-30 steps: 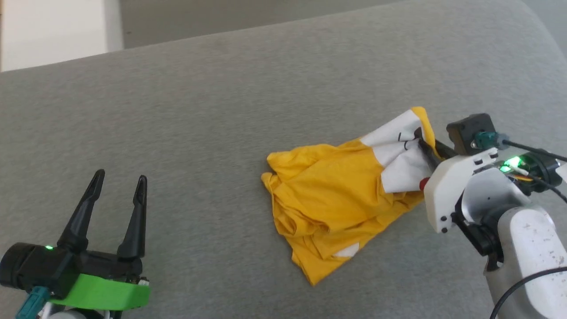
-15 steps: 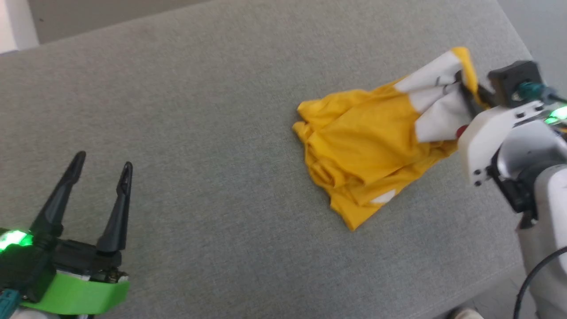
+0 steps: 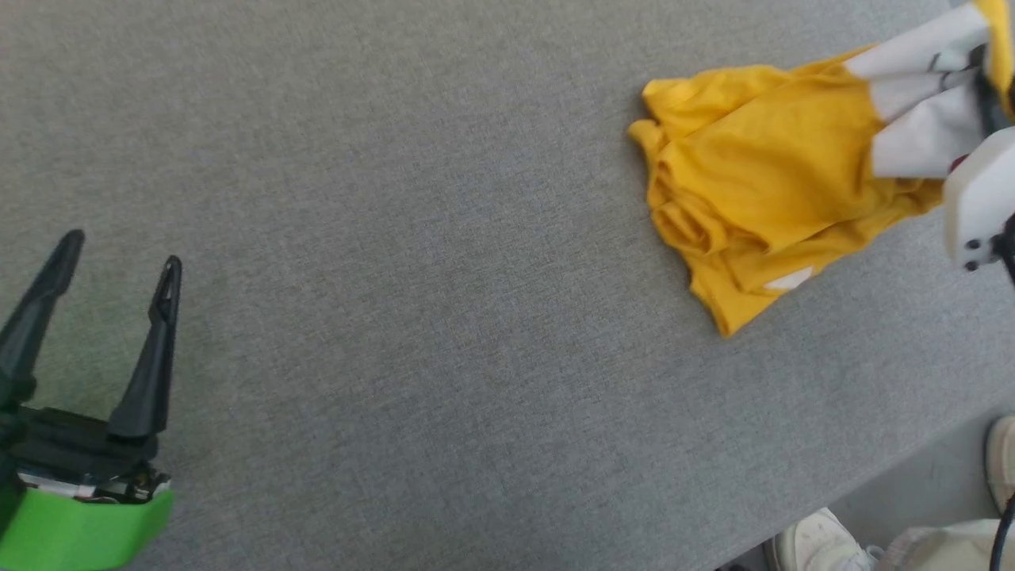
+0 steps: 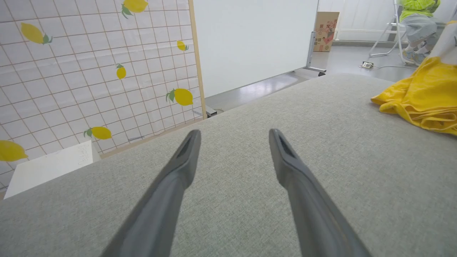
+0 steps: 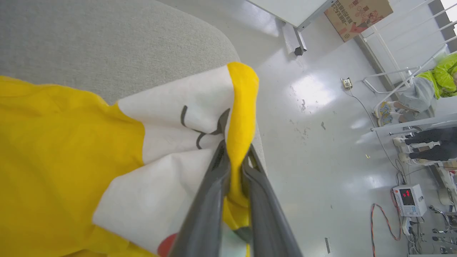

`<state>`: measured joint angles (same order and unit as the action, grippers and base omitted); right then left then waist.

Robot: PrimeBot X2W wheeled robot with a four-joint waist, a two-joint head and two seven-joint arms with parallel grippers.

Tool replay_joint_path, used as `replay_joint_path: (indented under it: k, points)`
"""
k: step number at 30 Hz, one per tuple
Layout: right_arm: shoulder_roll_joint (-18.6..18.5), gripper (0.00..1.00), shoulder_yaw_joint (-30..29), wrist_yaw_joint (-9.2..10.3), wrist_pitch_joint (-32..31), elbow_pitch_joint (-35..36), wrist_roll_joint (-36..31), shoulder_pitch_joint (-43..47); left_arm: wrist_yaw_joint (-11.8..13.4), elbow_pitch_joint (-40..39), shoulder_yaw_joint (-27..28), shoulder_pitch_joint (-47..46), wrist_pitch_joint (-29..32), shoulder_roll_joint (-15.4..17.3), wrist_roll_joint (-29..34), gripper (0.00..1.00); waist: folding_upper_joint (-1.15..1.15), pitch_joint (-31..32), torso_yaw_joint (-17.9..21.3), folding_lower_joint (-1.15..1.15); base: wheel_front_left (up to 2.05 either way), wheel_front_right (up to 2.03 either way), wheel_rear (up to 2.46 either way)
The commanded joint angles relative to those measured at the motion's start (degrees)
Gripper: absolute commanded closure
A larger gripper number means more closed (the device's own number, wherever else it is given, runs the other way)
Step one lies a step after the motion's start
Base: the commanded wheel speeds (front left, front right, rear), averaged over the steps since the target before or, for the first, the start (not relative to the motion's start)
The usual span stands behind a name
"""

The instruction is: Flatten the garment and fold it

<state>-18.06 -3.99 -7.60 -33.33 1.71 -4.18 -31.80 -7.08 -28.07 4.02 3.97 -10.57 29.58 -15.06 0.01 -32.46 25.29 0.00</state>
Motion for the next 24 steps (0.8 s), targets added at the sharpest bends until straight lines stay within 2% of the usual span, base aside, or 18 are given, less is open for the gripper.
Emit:
replay_joint_path:
  k: [1, 12, 23, 24]
  points:
    - [0.10, 1.00, -0.93, 0.11, 0.31, 0.24, -0.67, -1.16, -0.32, -0.75, 0.58, 0.48, 0.33, 0.93, 0.17, 0.00, -0.01, -2.65, 0.85, 0.00, 0.00, 0.00, 0.00]
    - [-1.17, 1.00, -6.13, 0.11, 5.91, -1.70, -6.44, -3.11, -0.33, -5.43, 3.62, 1.18, 2.18, 4.69, -0.38, 0.00, -0.01, -7.84, 1.31, 0.00, 0.00, 0.00, 0.00]
    - [-0.78, 1.00, -11.23, 0.11, 10.41, -3.67, -11.90, -3.95, -0.33, -7.00, 4.89, 1.88, 2.65, 6.19, -0.96, 0.00, -0.01, -9.27, 0.64, 0.00, 0.00, 0.00, 0.00]
    - [-0.68, 0.93, -11.69, 0.11, 10.56, -4.09, -12.21, -3.98, -0.33, -7.00, 4.75, 1.76, 2.65, 6.23, -0.98, 0.00, -0.01, -9.27, 0.48, 0.00, 0.00, 0.00, 0.00]
